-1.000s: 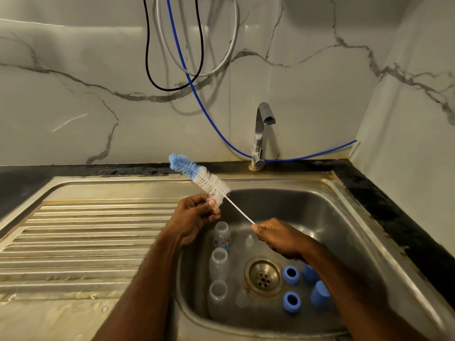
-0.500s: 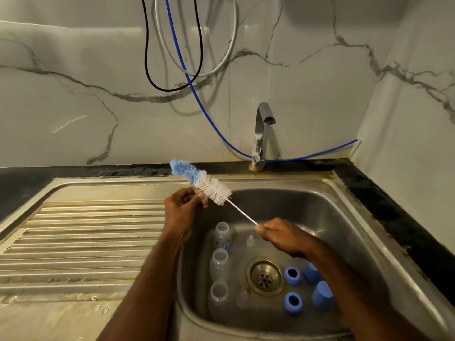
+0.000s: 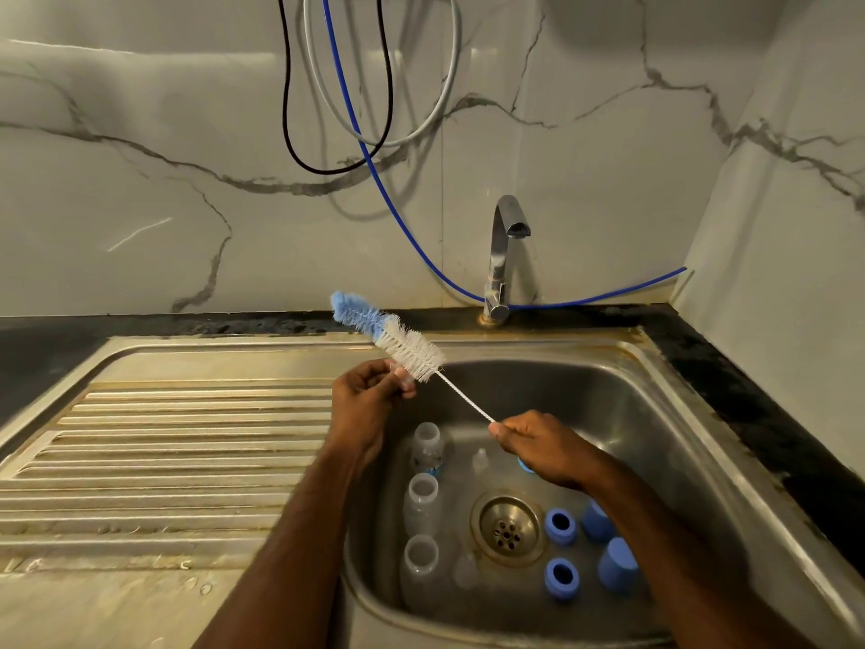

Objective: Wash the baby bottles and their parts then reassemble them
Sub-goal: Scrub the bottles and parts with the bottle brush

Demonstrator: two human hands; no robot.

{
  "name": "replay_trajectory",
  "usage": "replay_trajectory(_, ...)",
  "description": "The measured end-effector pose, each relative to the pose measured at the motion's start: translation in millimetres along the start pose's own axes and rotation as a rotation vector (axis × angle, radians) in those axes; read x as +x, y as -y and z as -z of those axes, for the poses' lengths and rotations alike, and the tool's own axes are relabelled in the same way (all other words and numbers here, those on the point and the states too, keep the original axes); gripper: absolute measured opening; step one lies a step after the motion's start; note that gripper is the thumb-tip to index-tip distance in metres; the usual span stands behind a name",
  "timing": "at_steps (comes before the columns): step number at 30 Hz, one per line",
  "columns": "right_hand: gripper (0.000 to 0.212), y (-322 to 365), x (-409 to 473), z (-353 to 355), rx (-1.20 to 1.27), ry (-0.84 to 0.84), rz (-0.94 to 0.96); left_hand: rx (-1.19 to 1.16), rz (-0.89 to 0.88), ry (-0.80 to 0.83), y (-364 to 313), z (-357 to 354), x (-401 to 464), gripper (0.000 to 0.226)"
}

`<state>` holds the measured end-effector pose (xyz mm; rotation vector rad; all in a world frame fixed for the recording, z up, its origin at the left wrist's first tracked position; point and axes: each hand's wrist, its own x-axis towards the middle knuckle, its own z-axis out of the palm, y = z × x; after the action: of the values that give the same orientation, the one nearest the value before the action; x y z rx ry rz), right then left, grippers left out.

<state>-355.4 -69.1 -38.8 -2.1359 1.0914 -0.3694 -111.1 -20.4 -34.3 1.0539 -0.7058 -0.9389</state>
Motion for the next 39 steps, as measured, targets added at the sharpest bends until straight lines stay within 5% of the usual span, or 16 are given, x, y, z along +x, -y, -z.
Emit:
replay_trajectory(8, 0.047, 0, -2, 4, -0.014, 0.049, -0.003, -0.415, 0.130, -0.252, -5, 1, 4, 0.009)
replay_trajectory(16, 0.052, 3, 3, -13, 0.076, -0.095, -0.023, -0.098, 0.078, 0.002, 5, -28, -10, 0.013)
replay_trajectory(21, 0.045, 14, 6, -24, 0.206, -0.011, -0.024, -0.004, 0.049, 0.102, 10, -37, -20, 0.031)
replay_trajectory(25, 0.045, 11, 7, -22, 0.187, -0.020, -0.024, -0.156, 0.096, -0.037, 10, -32, -12, 0.013)
replay_trajectory(33, 0.048, -32, 3, 7, 0.074, -0.066, -0.142, -0.518, 0.124, -0.261, 1, 11, 10, 0.014)
replay_trajectory(36, 0.047, -31, 3, 9, 0.206, -0.095, -0.170, -0.297, 0.108, -0.111, 6, 1, 2, 0.020)
replay_trajectory(39, 0.047, -26, 1, 10, 0.205, -0.077, -0.193, 0.281, -0.029, 0.051, 14, -18, -13, 0.018)
